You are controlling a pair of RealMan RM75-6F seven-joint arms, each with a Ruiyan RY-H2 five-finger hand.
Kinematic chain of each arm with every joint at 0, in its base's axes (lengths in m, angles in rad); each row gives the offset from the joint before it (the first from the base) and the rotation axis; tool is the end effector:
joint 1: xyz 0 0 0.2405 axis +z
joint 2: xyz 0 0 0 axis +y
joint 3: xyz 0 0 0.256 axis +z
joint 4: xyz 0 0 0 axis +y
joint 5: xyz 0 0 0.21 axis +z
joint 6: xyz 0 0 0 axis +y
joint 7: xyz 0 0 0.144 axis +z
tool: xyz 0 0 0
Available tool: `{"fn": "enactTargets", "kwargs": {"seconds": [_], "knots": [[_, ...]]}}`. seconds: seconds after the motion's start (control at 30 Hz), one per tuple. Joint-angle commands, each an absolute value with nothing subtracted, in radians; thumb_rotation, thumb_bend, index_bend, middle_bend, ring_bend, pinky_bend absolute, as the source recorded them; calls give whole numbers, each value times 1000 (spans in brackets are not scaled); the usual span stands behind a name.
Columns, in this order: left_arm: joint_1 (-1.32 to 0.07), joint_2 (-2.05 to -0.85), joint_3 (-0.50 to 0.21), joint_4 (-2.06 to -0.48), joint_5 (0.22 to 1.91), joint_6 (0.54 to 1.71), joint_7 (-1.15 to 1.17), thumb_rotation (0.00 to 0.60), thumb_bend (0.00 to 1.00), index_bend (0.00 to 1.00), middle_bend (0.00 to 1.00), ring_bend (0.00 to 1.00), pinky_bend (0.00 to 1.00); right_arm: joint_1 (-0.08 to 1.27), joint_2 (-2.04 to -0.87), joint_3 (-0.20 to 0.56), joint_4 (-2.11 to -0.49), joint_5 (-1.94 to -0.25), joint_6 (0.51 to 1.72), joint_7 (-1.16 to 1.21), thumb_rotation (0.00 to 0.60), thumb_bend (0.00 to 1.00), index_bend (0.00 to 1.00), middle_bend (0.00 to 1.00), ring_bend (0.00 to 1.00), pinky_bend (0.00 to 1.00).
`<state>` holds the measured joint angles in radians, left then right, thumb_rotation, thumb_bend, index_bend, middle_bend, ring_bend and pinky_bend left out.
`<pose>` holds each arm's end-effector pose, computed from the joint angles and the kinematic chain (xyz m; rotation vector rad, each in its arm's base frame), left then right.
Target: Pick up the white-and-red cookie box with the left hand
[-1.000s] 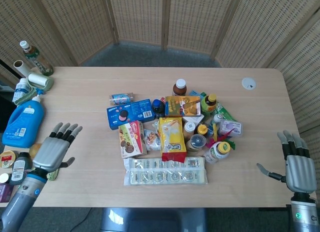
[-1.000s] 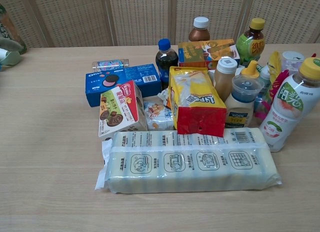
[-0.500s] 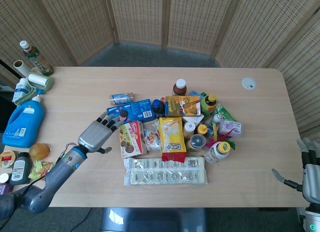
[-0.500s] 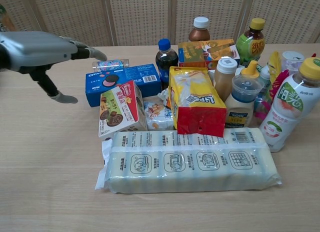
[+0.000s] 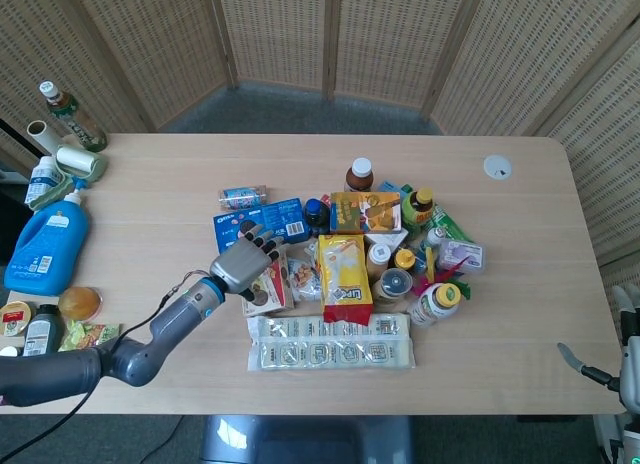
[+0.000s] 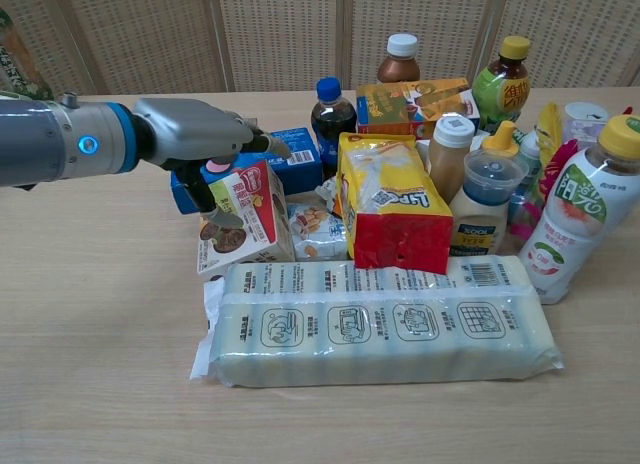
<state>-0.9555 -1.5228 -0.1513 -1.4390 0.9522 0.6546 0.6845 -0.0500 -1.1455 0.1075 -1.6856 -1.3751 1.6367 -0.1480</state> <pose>-0.1131 0.3646 -0.0428 -2.2412 -0.6146 -0.5696 -0.3220 -0.1459 0.1786 1.1102 -0.8485 0.8015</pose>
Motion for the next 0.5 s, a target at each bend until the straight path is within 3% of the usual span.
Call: {"fn": "enactTargets", "kwargs": {"seconds": [0.03, 0.27, 0.5], "knots": [[-1004, -1572, -131, -1367, 903, 623, 690, 410, 295, 0, 0, 0, 0, -52, -1144, 109, -1689, -1375, 1638, -151, 341, 149, 0, 0, 0, 0], [-1042, -1594, -83, -1308, 827, 594, 684, 408, 295, 0, 33, 0, 0, -57, -1144, 110, -1700, -1377, 1640, -164, 339, 150, 0, 0, 0, 0], [-1017, -1485, -20, -1400, 811, 633, 659, 400, 294, 0, 90, 0, 0, -50, -1146, 117, -1707, -1377, 1631, -175, 340, 148, 0, 0, 0, 0]]}}
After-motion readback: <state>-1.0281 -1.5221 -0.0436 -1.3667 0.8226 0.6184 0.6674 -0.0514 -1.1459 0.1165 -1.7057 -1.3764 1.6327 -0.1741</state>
